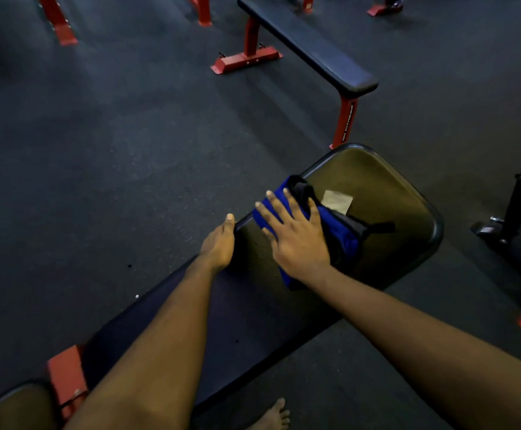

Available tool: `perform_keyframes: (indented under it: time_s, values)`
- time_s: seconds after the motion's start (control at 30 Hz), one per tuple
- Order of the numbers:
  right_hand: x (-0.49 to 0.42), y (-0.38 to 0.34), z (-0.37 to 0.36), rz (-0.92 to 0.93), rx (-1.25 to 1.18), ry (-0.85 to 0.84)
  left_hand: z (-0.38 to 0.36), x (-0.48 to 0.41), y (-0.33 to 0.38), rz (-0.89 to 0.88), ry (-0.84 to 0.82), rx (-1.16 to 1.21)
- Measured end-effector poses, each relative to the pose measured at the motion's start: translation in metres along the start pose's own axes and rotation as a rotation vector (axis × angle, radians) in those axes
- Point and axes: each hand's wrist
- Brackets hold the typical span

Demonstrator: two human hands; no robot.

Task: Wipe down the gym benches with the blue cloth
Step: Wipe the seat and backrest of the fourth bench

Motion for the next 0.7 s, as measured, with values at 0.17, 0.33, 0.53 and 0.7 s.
perform_keyframes:
  time_s: [0.17,0.33,0.53,0.7]
  values:
    - [0.041,0.023,-0.002,0.012,-0.012,-0.026,0.0,0.004,-0.002,0.003,-0.024,0.034]
    - [0.027,0.061,0.021,-0.297,-0.133,0.047,0.006,0.005,-0.004,0.026,-0.074,0.066]
    - [-0.027,0.019,0.021,-0.266,-0.085,0.047,0.012,-0.004,-0.008,0.021,-0.157,0.13]
    - [0.002,-0.017,-0.008,-0.053,-0.061,0.039,0.004,-0.035,-0.031,-0.036,-0.067,0.159]
Point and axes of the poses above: each hand's wrist, its own x-axis away from the middle knuckle, its own z-axis out of the back of the hand, y = z × x, and after that the axes turned 9 degrees about -y, right-handed
